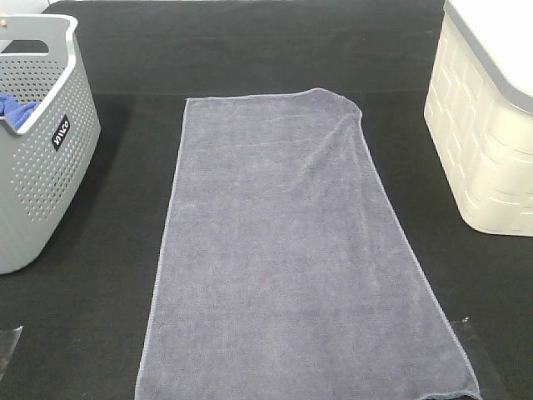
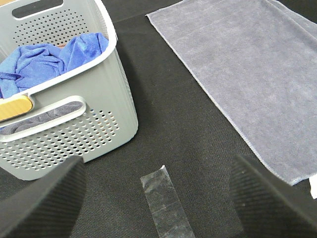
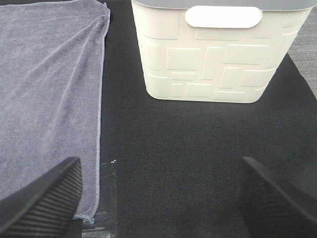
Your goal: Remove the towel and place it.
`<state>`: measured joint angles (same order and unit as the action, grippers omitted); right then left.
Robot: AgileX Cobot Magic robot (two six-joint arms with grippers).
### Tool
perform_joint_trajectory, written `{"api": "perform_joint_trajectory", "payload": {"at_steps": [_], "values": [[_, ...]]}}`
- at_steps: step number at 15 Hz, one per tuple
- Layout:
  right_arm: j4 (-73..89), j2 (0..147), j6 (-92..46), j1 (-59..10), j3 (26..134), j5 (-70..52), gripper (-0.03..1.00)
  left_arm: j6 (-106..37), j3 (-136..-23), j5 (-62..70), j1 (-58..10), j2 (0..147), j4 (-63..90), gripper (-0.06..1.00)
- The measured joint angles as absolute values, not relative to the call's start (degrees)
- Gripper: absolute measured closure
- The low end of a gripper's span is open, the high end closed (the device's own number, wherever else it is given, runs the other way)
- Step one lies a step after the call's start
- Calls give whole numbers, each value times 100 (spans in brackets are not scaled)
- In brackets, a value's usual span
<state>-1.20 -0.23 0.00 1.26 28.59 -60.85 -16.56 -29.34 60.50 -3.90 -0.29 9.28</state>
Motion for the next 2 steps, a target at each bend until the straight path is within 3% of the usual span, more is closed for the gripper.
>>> {"api": "perform_joint_trajectory", "payload": {"at_steps": [2], "values": [[-120, -23, 0, 126, 2859, -6085, 18, -1656, -2934, 6050, -390, -29, 928, 18]]}}
